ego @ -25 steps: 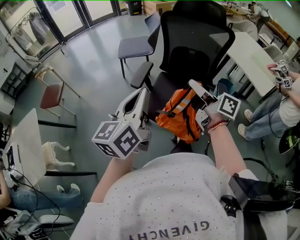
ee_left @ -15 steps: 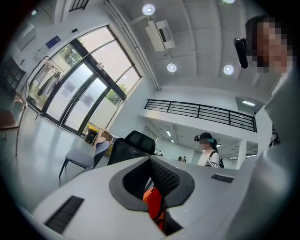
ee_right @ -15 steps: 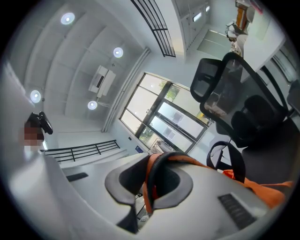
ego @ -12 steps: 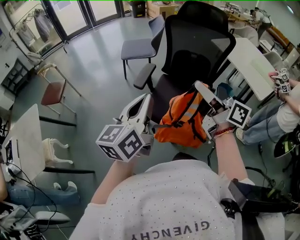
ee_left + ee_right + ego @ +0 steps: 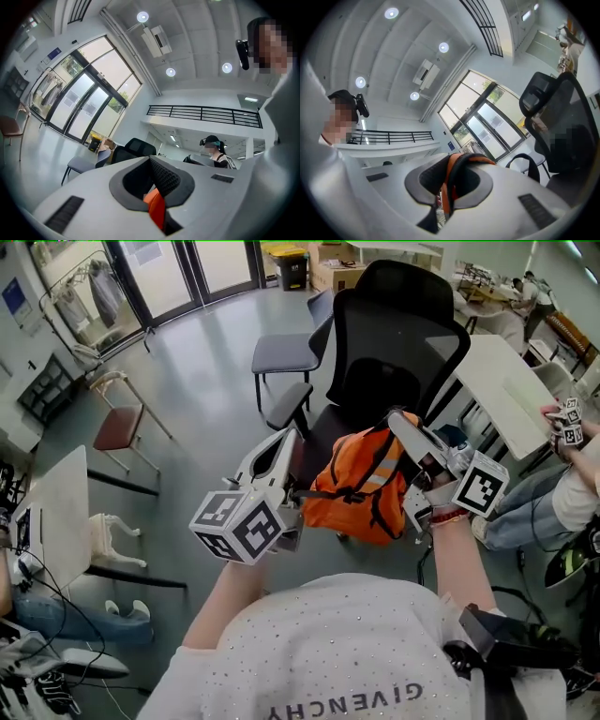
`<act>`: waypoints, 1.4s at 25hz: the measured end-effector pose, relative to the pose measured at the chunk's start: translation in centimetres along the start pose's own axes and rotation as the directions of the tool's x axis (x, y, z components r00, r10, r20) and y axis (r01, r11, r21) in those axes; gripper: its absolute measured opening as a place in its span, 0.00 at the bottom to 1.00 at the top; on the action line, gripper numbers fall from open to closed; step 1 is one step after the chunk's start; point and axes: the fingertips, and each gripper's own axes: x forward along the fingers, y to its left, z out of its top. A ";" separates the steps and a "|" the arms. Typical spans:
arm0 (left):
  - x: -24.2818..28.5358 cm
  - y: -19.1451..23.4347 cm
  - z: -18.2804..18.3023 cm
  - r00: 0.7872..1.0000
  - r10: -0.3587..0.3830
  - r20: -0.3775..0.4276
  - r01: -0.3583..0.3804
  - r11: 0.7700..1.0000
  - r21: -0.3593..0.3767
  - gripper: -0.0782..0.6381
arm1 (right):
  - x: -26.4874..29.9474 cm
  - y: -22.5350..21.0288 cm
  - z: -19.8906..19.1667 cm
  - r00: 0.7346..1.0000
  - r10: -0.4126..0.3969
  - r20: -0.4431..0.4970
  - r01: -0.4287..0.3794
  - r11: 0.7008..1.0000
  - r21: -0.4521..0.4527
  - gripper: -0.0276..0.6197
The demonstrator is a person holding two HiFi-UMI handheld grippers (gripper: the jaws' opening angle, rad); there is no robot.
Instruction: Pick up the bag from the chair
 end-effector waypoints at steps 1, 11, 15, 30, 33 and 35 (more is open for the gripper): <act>0.3 -0.8 0.1 1.000 0.006 0.010 -0.005 1.000 -0.002 0.13 | -0.7 0.3 0.7 1.000 0.004 -0.004 -0.004 1.000 -0.017 0.08; 1.4 -9.7 -2.7 1.000 0.005 0.028 -0.006 1.000 0.024 0.13 | -9.4 2.7 4.5 0.999 0.025 -0.028 -0.028 0.988 -0.149 0.08; 0.1 -12.6 -5.1 1.000 0.015 0.011 -0.015 1.000 0.017 0.13 | -13.3 3.5 3.9 0.999 0.013 -0.038 -0.019 0.985 -0.169 0.08; -6.0 -23.0 -13.2 0.999 0.034 -0.039 -0.034 0.999 0.005 0.13 | -26.3 8.1 0.7 0.997 -0.012 -0.075 -0.001 0.986 -0.164 0.08; -6.3 -23.5 -14.3 0.998 0.044 -0.055 -0.044 0.999 -0.002 0.13 | -27.2 8.0 0.1 0.996 -0.021 -0.089 0.006 0.986 -0.165 0.08; -6.2 -23.5 -14.9 0.997 0.050 -0.066 -0.051 0.999 -0.011 0.13 | -27.4 7.5 -0.1 0.995 -0.030 -0.096 0.014 0.987 -0.160 0.08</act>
